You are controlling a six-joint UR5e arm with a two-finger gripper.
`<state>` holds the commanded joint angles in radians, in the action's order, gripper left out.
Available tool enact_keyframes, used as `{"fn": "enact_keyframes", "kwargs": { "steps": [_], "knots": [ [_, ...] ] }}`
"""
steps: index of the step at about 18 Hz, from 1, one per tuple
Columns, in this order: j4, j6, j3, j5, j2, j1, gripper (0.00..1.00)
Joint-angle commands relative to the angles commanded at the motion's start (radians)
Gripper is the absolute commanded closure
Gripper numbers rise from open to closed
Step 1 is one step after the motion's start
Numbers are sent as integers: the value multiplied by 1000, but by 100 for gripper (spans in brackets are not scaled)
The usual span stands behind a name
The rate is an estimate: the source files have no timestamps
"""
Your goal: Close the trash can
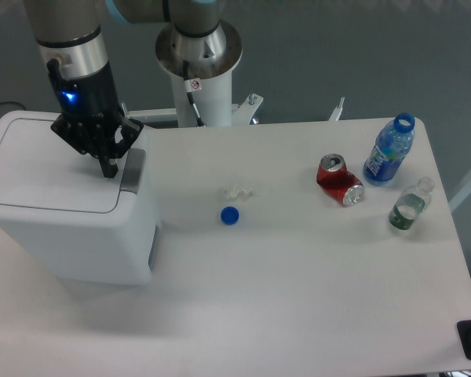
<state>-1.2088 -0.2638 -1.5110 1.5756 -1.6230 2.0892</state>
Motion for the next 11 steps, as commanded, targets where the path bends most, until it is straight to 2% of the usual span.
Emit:
{"fn": "enact_keyframes", "kwargs": {
  "steps": [2, 4, 6, 9, 11],
  "knots": [
    [0, -2, 8, -15, 0, 29, 65],
    [0, -3, 20, -17, 0, 54, 45],
    [0, -27, 32, -15, -3, 104, 0],
    [0, -44, 40, -41, -11, 187, 0],
    [0, -83, 45, -78, -17, 271, 0]
  ]
}}
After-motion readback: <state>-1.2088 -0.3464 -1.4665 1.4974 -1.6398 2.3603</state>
